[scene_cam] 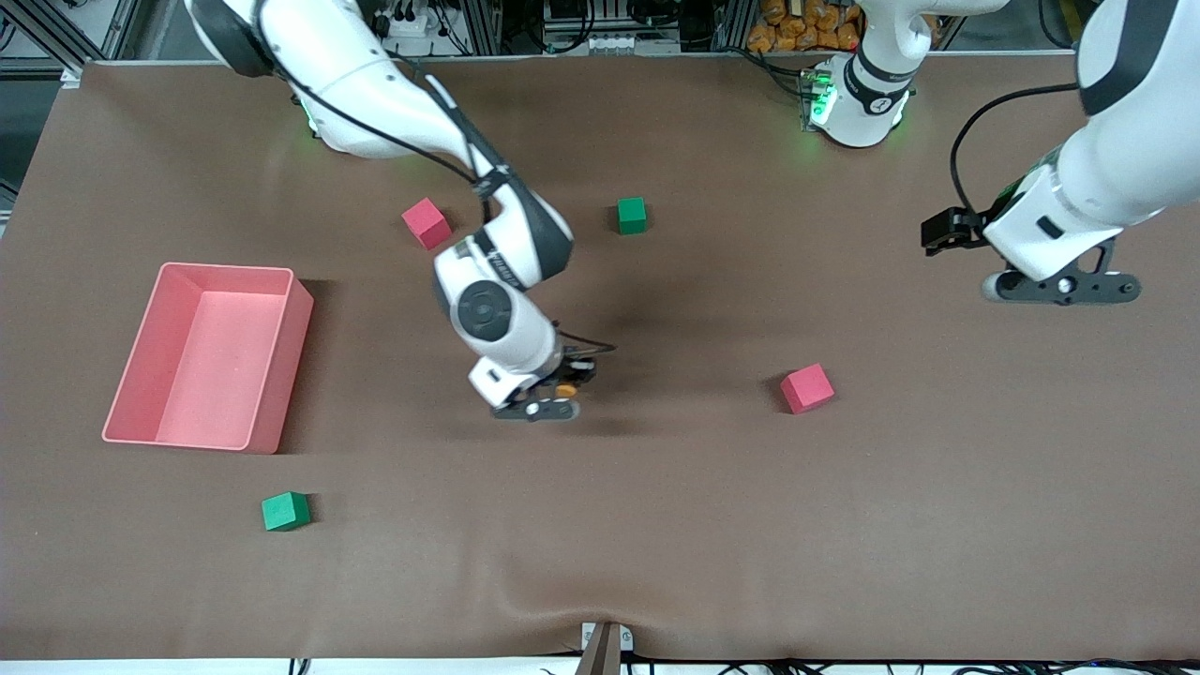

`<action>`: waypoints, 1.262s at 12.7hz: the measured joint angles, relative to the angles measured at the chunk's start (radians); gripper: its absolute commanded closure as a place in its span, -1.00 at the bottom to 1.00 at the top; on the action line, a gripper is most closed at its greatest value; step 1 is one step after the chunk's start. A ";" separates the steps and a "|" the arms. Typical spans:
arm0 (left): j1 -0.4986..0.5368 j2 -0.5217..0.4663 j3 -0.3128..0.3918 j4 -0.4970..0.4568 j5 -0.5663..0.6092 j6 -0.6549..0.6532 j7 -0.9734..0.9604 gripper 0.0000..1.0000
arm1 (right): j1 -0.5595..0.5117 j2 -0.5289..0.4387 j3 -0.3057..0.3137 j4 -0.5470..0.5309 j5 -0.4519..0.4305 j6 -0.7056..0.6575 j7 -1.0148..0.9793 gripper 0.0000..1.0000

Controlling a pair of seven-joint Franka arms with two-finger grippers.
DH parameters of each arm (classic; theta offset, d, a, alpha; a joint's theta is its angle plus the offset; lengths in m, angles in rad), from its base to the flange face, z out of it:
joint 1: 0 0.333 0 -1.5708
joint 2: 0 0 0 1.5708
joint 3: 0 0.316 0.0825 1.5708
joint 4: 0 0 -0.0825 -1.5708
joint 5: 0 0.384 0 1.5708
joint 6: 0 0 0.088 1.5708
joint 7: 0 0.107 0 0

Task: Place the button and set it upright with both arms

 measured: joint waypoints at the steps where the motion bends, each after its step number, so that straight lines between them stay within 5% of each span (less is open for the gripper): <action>1: -0.001 0.020 -0.010 -0.001 -0.002 0.000 0.000 -1.00 | 0.030 0.030 -0.001 0.012 0.000 0.029 0.012 1.00; 2: -0.002 0.043 -0.022 -0.001 -0.008 0.000 0.000 -1.00 | 0.056 0.057 -0.002 0.022 0.000 0.062 0.032 0.78; 3: -0.005 0.071 -0.032 -0.001 -0.023 0.001 -0.001 -1.00 | 0.075 0.079 -0.003 0.029 0.000 0.082 0.049 -0.98; 9: -0.017 0.222 -0.039 0.015 -0.125 0.015 -0.003 -1.00 | 0.085 0.084 -0.038 0.087 -0.070 0.052 0.060 -1.00; 12: -0.093 0.290 -0.041 0.039 -0.128 0.065 -0.048 -1.00 | 0.052 0.060 -0.115 0.202 -0.116 -0.170 0.015 -1.00; 16: -0.240 0.420 -0.045 0.129 -0.129 0.157 -0.204 -1.00 | -0.158 -0.030 -0.124 0.281 -0.117 -0.422 -0.071 -1.00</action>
